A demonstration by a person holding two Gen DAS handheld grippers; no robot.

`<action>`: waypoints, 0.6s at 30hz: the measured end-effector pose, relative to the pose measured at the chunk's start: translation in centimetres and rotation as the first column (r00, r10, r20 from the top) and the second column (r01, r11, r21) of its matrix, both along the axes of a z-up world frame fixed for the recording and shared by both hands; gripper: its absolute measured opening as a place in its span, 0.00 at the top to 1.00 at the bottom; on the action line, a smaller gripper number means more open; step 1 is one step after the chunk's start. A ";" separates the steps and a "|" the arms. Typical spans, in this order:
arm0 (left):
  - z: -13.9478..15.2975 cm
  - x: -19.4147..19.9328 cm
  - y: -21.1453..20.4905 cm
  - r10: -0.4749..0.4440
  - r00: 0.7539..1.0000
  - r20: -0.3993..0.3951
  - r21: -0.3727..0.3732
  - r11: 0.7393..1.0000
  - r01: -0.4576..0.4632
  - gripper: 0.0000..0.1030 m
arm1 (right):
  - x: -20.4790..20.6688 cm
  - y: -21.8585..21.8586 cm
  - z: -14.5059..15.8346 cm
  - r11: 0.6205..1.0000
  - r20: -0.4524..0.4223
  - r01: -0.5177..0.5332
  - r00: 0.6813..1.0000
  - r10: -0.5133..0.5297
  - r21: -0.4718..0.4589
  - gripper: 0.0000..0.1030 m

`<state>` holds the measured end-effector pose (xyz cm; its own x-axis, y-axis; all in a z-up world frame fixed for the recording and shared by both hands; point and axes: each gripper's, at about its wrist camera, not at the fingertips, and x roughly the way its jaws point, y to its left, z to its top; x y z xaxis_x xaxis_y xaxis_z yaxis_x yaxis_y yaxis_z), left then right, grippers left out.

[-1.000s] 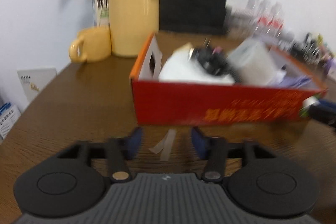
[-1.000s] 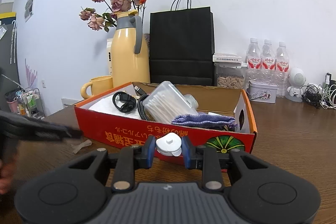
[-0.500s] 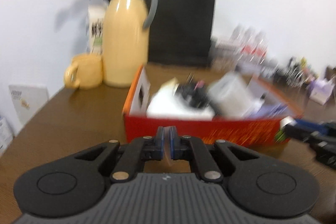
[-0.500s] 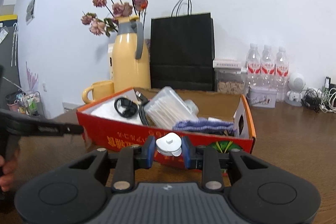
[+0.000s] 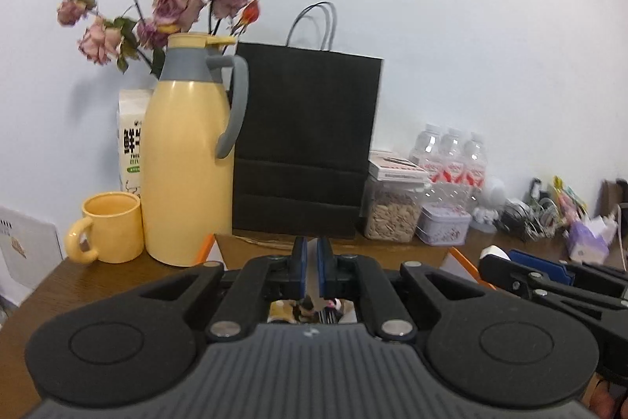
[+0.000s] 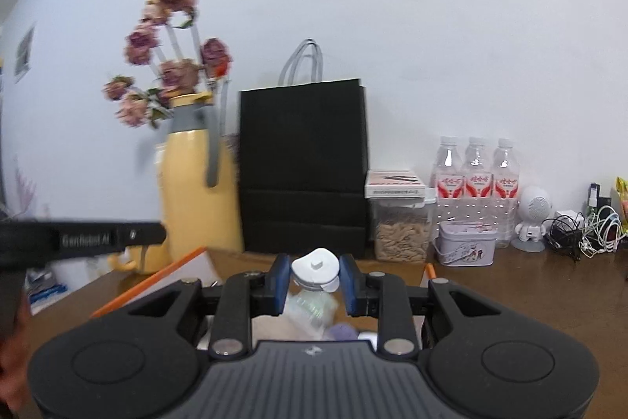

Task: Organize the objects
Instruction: 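Carry the plastic strip and white cap over the box, then lower both items into the box and open both tools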

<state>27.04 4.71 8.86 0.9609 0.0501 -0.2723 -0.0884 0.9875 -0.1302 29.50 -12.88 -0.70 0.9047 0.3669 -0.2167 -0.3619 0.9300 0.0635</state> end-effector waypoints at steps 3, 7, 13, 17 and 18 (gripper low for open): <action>-1.2 1.5 1.3 0.006 1.000 -0.001 -0.058 0.998 -0.006 0.94 | 2.0 0.2 -1.0 0.999 -0.014 0.037 0.999 -0.037 0.016 0.75; -1.9 2.8 1.9 0.022 0.999 -0.030 -0.046 0.999 -0.024 0.94 | 3.3 -0.3 -2.0 0.999 -0.059 0.028 0.998 -0.027 0.016 0.75; -2.2 2.4 1.8 0.040 0.999 -0.034 -0.024 0.999 -0.041 0.87 | 3.4 0.4 -3.0 1.000 -0.081 0.010 0.997 -0.012 -0.020 0.74; -2.6 1.7 1.8 0.073 0.997 -0.027 0.001 0.997 -0.073 0.00 | 3.0 0.2 -3.1 1.000 -0.084 0.022 0.996 -0.023 -0.021 0.54; -2.6 1.3 1.8 0.090 0.996 -0.007 0.009 0.996 -0.090 0.00 | 2.9 0.1 -3.1 1.000 -0.082 0.025 0.996 -0.027 -0.018 0.43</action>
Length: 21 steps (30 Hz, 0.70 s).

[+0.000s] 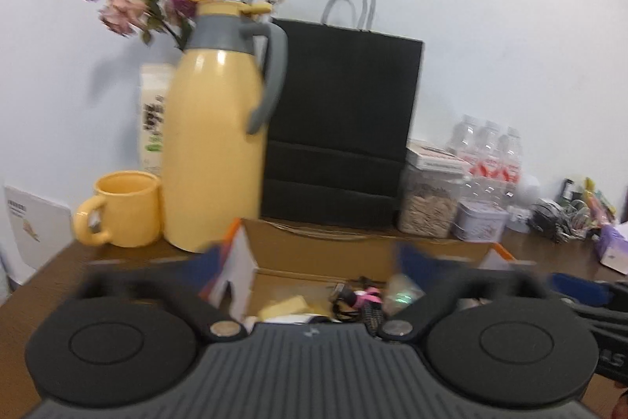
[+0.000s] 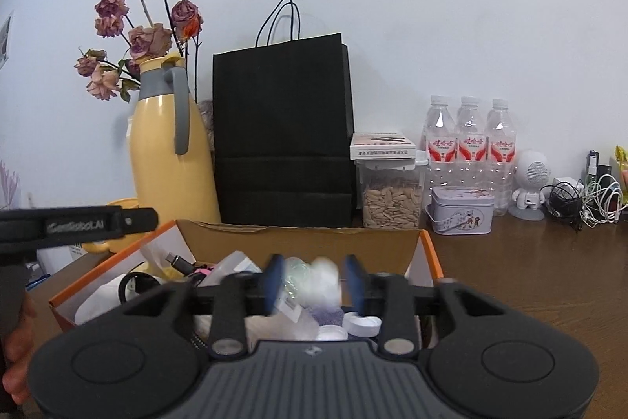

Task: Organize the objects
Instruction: 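Lower both items into the box and open both tools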

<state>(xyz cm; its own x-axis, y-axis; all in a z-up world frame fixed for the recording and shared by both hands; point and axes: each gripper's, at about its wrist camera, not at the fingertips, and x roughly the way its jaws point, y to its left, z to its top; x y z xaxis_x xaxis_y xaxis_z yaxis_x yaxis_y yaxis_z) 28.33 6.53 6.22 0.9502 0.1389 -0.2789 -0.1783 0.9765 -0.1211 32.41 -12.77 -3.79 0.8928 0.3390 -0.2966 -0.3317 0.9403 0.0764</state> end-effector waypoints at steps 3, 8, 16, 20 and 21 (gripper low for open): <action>0.3 -0.9 0.2 0.006 1.000 0.023 0.005 1.000 -0.006 0.00 | -0.4 -0.3 0.0 1.000 0.014 0.004 1.000 -0.005 0.013 0.05; 0.5 -1.5 0.4 0.009 1.000 0.025 -0.005 1.000 -0.008 0.00 | -0.9 -0.3 0.1 1.000 0.028 -0.002 1.000 0.002 0.010 0.00; 0.3 -2.1 0.2 -0.046 0.999 0.015 -0.013 0.999 0.047 0.00 | -1.8 -0.4 0.2 1.000 0.045 -0.002 0.999 0.002 0.001 0.00; 0.6 -3.2 -0.1 -0.052 0.998 0.032 0.007 0.999 0.051 0.00 | -2.7 -0.6 0.6 1.000 0.064 0.005 0.998 -0.004 -0.005 0.00; 0.6 -3.5 -0.2 -0.050 0.998 0.033 0.013 0.999 0.050 0.00 | -3.0 -0.7 0.7 1.000 0.069 0.008 0.998 -0.008 -0.007 0.00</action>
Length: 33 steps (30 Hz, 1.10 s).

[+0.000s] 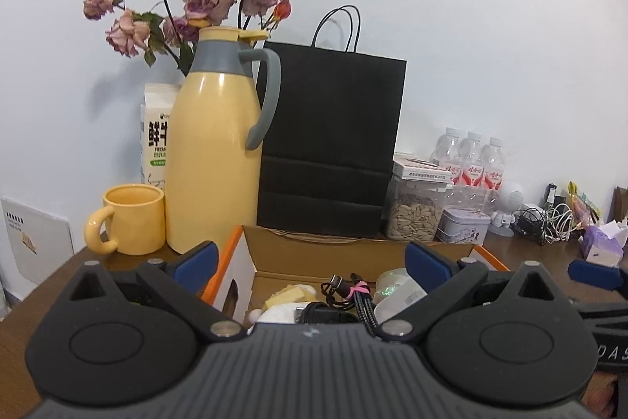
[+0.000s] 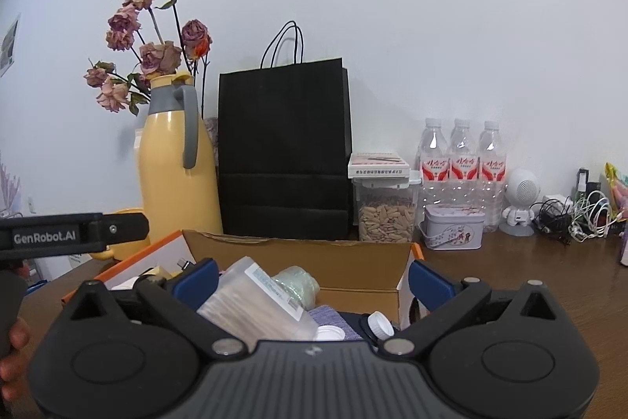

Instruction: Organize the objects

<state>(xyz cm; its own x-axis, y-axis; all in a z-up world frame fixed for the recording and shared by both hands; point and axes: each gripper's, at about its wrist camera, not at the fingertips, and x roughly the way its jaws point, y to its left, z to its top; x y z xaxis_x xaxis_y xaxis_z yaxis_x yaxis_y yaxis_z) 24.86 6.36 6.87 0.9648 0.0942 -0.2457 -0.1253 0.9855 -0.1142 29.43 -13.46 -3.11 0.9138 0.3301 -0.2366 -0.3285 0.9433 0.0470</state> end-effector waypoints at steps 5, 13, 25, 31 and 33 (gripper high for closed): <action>0.4 -2.6 -0.1 -0.011 1.000 -0.018 0.004 1.000 0.011 0.00 | -2.0 -0.3 0.6 1.000 0.023 0.006 1.000 -0.006 -0.002 0.00; 0.3 -7.6 0.1 -0.011 0.993 -0.120 0.022 1.000 0.014 0.00 | -6.8 -0.8 1.2 1.000 -0.052 -0.018 0.998 0.019 0.017 0.00; -1.8 -13.6 0.3 0.016 0.966 -0.259 0.048 0.999 -0.004 0.00 | -12.3 -0.6 -1.0 0.999 -0.197 -0.021 0.980 0.016 -0.023 0.00; -2.3 -15.2 0.4 0.021 0.958 -0.286 0.036 0.999 -0.011 0.00 | -13.4 -0.2 -1.0 0.999 -0.215 -0.024 0.977 0.013 -0.048 0.00; -2.4 -15.6 0.3 0.022 0.957 -0.289 0.037 0.999 -0.011 0.00 | -13.5 -0.2 -1.1 0.998 -0.228 -0.017 0.974 0.003 -0.058 0.00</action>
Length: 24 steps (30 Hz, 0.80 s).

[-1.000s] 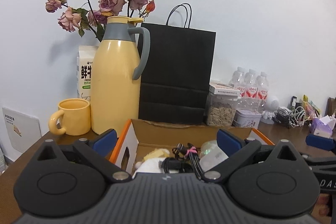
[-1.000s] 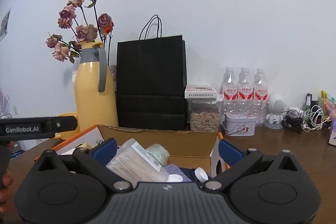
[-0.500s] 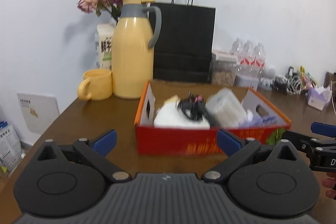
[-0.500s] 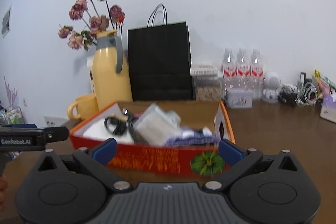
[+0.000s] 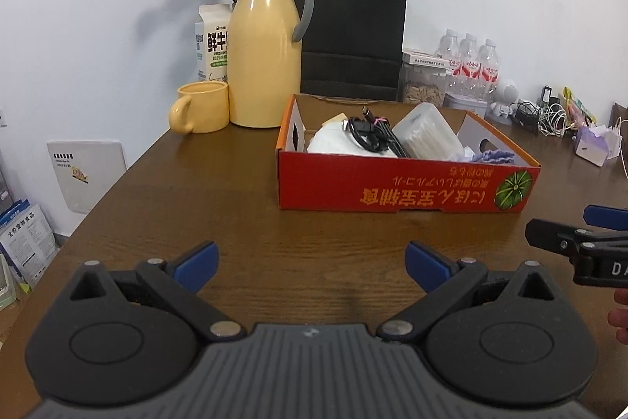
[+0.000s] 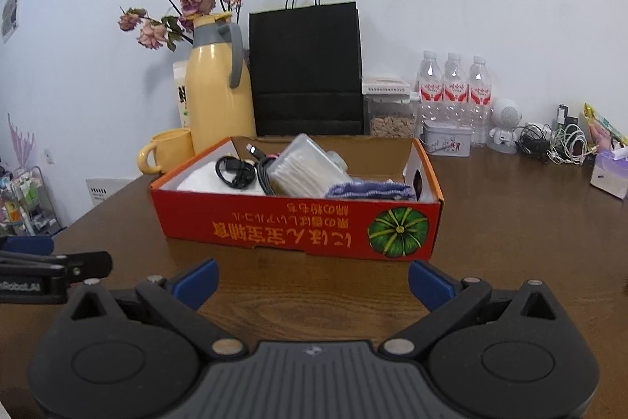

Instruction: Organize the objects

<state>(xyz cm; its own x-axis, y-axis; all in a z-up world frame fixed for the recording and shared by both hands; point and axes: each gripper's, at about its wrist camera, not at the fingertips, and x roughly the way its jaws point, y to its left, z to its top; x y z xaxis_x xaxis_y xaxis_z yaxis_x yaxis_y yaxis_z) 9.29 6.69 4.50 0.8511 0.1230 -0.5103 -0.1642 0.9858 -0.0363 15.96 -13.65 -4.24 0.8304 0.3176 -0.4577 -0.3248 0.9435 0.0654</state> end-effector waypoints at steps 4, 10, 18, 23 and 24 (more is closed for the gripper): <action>-0.1 -0.3 -0.1 -0.003 1.000 -0.006 0.000 1.000 0.003 0.00 | -0.1 -0.1 -0.2 1.000 -0.014 0.009 1.000 -0.009 -0.004 0.00; -0.3 -0.4 0.0 0.010 1.000 -0.012 -0.006 1.000 -0.010 0.00 | -0.3 0.1 -0.2 1.000 -0.014 0.004 1.000 -0.004 -0.010 0.00; -0.3 -0.4 0.2 0.015 1.000 -0.016 -0.008 1.000 -0.015 0.00 | -0.2 0.1 -0.1 1.000 -0.014 0.001 1.000 -0.001 -0.011 0.00; -0.3 -0.4 0.2 0.014 1.000 -0.015 -0.009 1.000 -0.014 0.00 | -0.3 0.2 -0.1 1.000 -0.014 0.001 1.000 -0.001 -0.011 0.00; -0.3 -0.4 0.2 0.013 1.000 -0.014 -0.009 1.000 -0.013 0.00 | -0.2 0.2 -0.1 1.000 -0.014 0.001 1.000 -0.001 -0.011 0.00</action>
